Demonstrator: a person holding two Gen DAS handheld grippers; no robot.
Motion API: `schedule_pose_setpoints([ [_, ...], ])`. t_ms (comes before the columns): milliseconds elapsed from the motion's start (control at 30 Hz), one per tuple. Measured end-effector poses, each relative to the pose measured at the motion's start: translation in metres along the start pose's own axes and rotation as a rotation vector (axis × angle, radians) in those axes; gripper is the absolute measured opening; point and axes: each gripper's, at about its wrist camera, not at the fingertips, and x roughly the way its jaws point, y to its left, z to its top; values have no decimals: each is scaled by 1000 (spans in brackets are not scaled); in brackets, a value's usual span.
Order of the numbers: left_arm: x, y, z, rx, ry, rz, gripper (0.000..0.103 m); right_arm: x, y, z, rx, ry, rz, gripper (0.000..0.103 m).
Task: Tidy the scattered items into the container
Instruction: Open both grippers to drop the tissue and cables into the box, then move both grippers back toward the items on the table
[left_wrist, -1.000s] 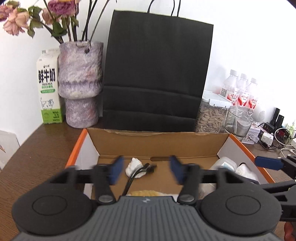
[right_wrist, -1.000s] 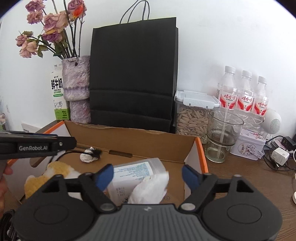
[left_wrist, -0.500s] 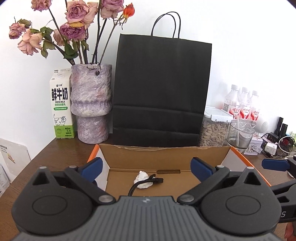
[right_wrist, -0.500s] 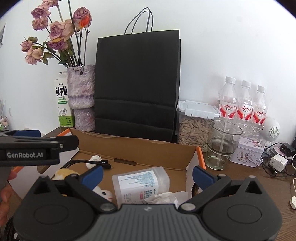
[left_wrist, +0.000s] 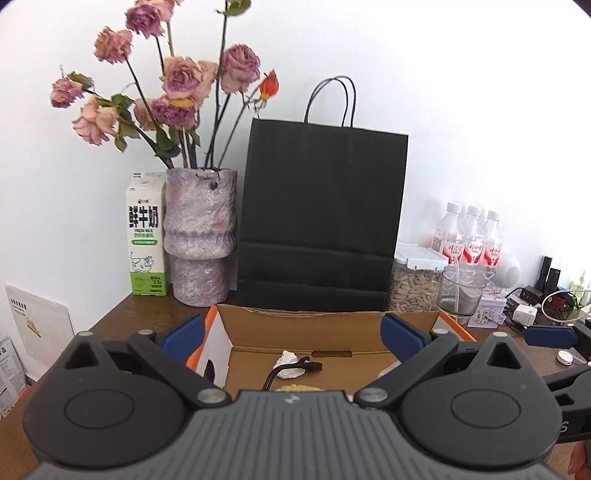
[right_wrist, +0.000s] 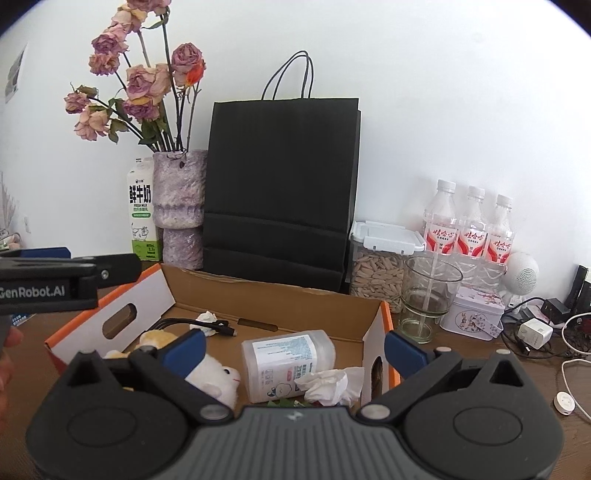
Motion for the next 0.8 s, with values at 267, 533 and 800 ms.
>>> schedule_pose_setpoints([
  [267, -48, -3, -6, -2, -38, -10, 103, -41, 7, -8, -6, -26, 4, 103],
  [533, -99, 4, -25, -10, -40, -7, 103, -94, 13, -23, -27, -72, 16, 103],
  [800, -139, 19, -58, 3, 15, 22, 103, -142, 10, -63, -21, -47, 13, 103],
])
